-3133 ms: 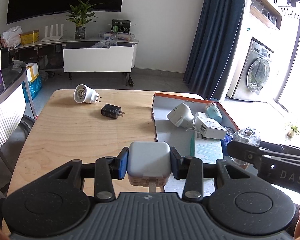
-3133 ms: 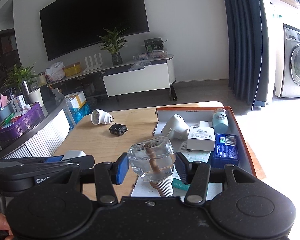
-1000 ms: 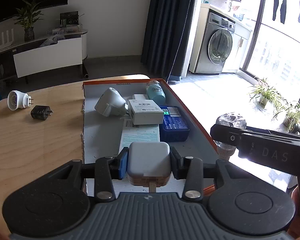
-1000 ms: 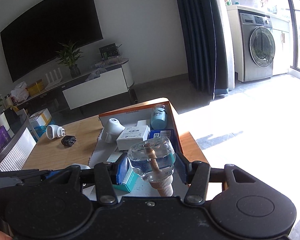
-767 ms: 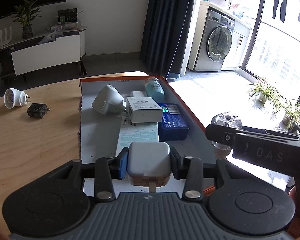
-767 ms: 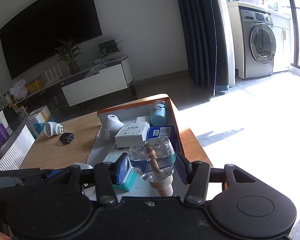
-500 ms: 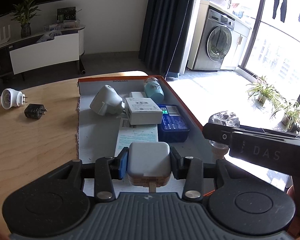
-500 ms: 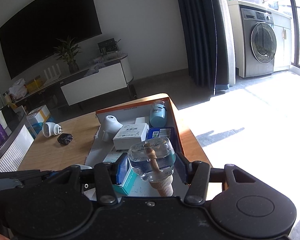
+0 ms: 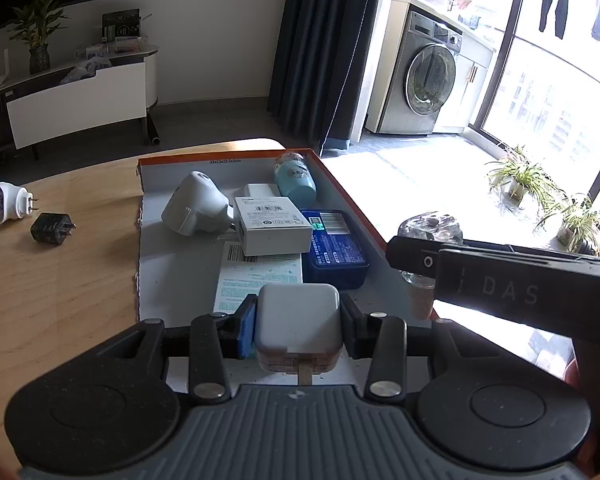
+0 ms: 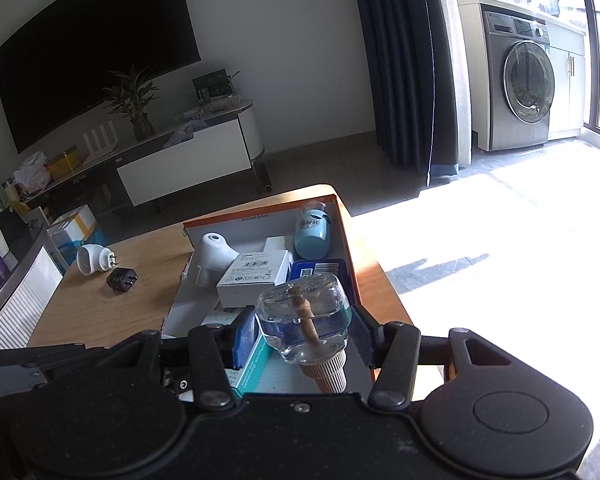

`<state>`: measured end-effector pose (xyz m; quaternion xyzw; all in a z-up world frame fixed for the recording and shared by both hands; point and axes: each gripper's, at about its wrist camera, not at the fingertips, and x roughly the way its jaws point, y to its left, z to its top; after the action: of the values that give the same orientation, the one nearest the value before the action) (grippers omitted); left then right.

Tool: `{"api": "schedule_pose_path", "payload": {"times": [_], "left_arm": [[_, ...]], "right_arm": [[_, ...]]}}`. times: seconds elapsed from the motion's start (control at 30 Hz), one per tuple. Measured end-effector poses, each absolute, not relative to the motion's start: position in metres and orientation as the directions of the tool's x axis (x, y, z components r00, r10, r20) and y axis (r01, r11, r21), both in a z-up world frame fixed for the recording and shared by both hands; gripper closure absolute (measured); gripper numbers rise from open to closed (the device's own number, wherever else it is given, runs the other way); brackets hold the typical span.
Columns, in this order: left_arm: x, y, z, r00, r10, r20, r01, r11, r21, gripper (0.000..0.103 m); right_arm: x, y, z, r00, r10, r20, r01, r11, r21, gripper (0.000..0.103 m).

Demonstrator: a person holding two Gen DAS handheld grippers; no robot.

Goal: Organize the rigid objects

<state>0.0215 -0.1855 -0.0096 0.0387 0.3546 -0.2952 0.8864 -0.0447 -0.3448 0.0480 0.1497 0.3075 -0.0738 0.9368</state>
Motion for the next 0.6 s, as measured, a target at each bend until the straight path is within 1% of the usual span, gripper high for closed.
{"api": "schedule_pose_path", "payload": {"times": [0.6], "left_arm": [[0.042, -0.192, -0.004, 0.578, -0.494, -0.65, 0.547, 0.825, -0.14, 0.061]], "right_arm": [[-0.015, -0.349, 0.056, 0.804, -0.04, -0.594, 0.212, 0.952, 0.223, 0.042]]}}
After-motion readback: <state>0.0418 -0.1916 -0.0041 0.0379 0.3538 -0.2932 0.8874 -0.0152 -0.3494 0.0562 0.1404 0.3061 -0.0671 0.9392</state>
